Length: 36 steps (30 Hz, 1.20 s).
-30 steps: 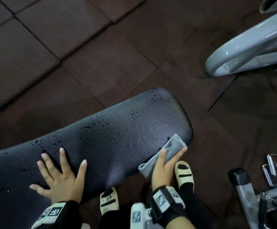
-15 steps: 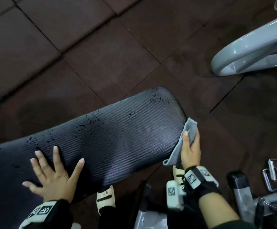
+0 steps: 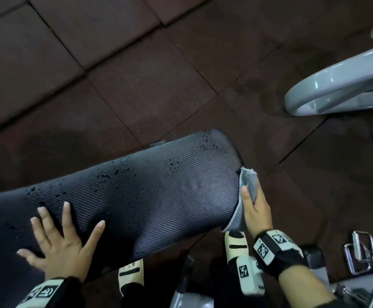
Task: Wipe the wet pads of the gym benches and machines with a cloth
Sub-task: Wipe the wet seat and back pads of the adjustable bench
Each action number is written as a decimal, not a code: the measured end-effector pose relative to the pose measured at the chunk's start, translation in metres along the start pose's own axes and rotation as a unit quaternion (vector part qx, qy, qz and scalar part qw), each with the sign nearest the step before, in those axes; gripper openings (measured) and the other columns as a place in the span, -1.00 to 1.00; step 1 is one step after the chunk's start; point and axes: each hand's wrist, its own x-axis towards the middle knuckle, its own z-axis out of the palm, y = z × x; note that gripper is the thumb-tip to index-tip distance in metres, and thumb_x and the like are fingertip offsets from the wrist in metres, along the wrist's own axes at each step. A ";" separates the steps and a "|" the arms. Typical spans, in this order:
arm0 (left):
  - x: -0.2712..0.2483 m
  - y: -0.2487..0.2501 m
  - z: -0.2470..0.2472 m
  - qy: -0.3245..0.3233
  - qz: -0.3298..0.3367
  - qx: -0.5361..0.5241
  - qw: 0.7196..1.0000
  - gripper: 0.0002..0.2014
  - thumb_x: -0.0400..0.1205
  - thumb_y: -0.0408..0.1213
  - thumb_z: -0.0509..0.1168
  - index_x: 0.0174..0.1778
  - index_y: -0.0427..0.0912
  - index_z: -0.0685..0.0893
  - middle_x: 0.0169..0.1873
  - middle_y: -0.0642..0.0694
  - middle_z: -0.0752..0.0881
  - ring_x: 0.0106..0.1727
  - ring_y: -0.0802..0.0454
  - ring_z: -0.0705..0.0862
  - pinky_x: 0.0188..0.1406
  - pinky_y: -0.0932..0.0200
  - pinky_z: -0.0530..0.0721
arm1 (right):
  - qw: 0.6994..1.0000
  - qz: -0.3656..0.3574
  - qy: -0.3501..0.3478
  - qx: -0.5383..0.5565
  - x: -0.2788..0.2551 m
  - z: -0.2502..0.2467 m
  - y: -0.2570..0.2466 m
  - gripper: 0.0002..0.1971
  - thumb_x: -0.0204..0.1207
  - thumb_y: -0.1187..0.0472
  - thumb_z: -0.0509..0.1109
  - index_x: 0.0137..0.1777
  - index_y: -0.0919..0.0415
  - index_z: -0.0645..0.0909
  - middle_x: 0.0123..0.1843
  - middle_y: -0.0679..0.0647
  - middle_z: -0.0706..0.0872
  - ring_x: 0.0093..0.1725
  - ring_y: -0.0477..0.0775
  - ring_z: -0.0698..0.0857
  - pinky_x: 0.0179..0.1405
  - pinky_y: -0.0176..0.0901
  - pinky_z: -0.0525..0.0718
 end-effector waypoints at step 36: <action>0.007 -0.015 0.012 0.033 0.035 0.001 0.999 -0.08 0.34 0.58 -0.20 0.63 0.30 -0.14 0.59 0.14 -0.48 0.60 0.14 -0.49 0.45 -0.43 -0.40 | 0.744 -0.328 -0.180 -0.554 0.095 0.089 -0.144 -0.31 0.47 -0.37 -0.33 0.58 -0.31 0.18 0.64 -0.11 0.26 0.58 0.29 0.30 0.46 0.51 -0.06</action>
